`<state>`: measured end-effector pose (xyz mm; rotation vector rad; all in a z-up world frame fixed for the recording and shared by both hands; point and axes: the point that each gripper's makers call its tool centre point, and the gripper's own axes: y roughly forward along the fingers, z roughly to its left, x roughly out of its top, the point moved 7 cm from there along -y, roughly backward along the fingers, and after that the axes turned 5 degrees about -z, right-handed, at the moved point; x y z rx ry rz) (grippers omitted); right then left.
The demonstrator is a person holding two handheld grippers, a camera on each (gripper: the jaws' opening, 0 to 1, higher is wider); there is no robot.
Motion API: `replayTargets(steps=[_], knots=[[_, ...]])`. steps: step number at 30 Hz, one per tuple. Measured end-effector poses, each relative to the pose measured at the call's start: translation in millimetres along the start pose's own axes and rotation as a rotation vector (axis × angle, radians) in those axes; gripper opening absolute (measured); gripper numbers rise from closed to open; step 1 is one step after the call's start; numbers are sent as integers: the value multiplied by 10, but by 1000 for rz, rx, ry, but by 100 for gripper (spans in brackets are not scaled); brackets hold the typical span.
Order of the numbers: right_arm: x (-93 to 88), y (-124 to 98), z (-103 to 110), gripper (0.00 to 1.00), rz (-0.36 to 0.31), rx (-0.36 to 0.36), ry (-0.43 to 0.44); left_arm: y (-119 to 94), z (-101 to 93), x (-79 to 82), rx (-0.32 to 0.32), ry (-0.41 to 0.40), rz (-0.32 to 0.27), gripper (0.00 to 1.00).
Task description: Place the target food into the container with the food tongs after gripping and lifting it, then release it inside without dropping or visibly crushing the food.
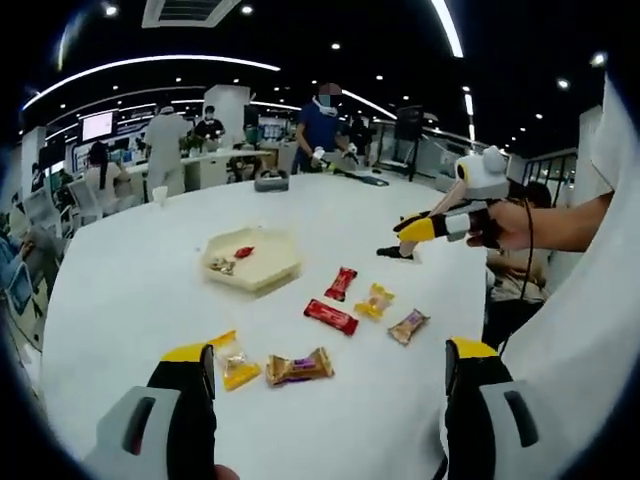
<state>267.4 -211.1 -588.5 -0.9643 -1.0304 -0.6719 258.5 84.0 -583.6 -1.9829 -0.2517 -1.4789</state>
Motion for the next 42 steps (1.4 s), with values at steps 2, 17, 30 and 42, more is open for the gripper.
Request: replayTargets(steps=[2,17,30,42], knots=[[-25,-24,-8,21,5,-11,4,36,-33,-34,-20,14,20,96],[108,-70,-99,21,-24,-26,4,8,23,-46,1,36,39,96],[438,47,-282,21,-66,-24,-34,-46,0,-67,41,5,16,96],[804,473,-344,21,-93,37,-102,-155,36,-119,87,-1,30,96]])
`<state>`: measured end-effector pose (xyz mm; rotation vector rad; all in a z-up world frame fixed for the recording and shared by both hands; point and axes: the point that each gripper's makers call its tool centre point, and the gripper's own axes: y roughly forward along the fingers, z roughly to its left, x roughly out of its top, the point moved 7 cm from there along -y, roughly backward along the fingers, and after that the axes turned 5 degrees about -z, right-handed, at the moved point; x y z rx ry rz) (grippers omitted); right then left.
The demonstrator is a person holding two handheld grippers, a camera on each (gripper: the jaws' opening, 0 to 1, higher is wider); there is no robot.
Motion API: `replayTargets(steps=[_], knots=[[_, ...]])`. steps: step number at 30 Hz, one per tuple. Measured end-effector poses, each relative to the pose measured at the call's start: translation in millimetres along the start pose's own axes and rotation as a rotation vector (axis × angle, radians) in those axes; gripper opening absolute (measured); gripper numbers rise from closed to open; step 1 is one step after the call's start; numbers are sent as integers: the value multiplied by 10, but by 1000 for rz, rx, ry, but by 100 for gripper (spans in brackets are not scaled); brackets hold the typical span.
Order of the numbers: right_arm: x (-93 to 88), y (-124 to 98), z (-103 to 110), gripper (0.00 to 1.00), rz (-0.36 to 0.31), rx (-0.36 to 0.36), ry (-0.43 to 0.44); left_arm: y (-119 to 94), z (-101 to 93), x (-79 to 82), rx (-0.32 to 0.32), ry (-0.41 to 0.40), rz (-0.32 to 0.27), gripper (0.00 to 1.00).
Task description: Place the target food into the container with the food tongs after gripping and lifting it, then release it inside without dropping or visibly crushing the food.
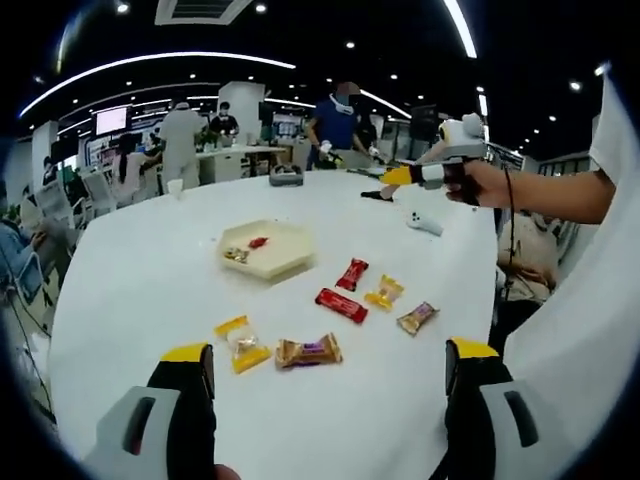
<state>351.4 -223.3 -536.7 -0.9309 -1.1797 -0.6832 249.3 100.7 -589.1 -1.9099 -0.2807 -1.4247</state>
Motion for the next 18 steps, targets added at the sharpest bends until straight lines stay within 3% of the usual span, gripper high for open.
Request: replayTargets(steps=[5,7,11,18], knots=[[145,275,-14,21,0,40,-33,-98,51,-9,42,-19,-4,96],[180,389,-30,21,7,52,-60,-126,52,-2,41,-37,-33,97],[240,576,-70,21,4,61,-59,-149,93,-59,59,-20,2,96],[347,921,-120,21,24,95,-90,-207,167,-58,109,-78,-30,97]])
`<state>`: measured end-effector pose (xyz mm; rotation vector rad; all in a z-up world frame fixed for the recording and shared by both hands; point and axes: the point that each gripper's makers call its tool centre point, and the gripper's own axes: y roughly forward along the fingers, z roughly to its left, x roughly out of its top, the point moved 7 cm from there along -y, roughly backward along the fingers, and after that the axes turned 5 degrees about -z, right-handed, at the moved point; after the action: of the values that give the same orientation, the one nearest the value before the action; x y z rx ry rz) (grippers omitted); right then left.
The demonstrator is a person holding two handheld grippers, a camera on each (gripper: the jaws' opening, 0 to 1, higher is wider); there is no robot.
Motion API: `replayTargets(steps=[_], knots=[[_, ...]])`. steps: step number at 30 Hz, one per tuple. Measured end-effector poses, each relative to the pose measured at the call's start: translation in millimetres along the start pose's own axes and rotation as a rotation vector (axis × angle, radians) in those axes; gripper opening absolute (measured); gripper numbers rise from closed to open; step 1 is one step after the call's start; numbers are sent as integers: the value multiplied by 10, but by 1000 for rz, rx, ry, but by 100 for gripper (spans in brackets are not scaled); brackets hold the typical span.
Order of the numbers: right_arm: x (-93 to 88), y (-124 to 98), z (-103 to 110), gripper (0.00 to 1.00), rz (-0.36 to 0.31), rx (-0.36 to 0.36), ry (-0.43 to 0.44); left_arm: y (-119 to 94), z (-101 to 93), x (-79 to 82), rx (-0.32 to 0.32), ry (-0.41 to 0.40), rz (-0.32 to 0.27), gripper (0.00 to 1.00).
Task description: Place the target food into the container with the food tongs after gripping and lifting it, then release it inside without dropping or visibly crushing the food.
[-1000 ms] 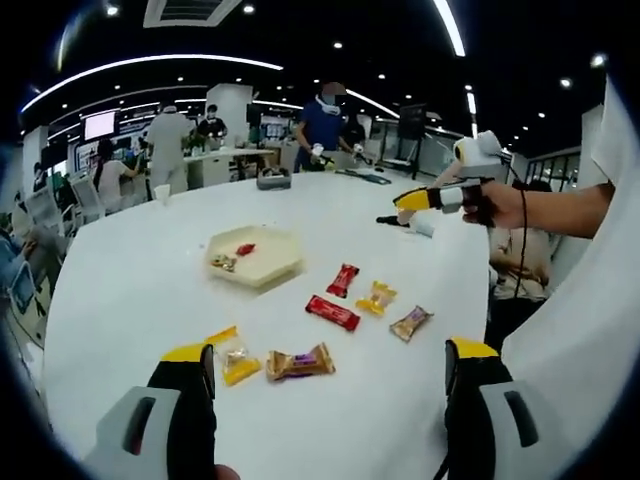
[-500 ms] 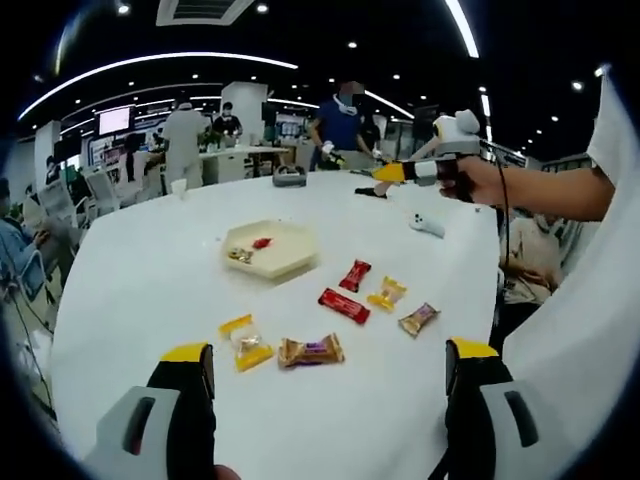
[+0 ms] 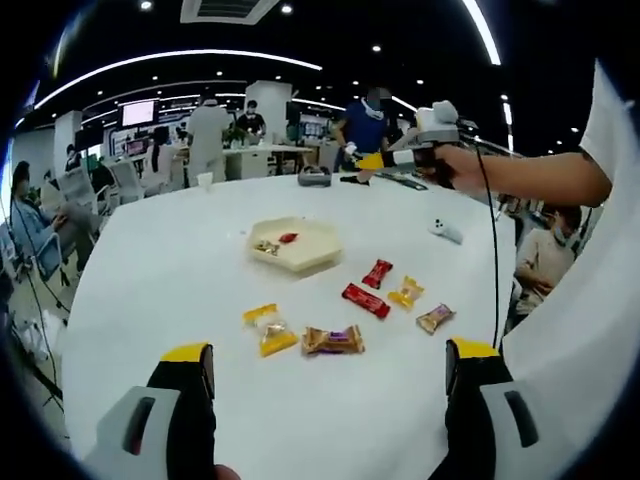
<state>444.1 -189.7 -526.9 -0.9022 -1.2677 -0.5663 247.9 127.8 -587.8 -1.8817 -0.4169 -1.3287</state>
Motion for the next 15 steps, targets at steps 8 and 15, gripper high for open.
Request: replayTargets(steps=[8,15], knots=[[96,399,-127,21,2,38,-19,-76,50,-18,59,-19,12,97],[122,661,-161,21,7,69,-23,-177,108,-77,119,-45,26,97]])
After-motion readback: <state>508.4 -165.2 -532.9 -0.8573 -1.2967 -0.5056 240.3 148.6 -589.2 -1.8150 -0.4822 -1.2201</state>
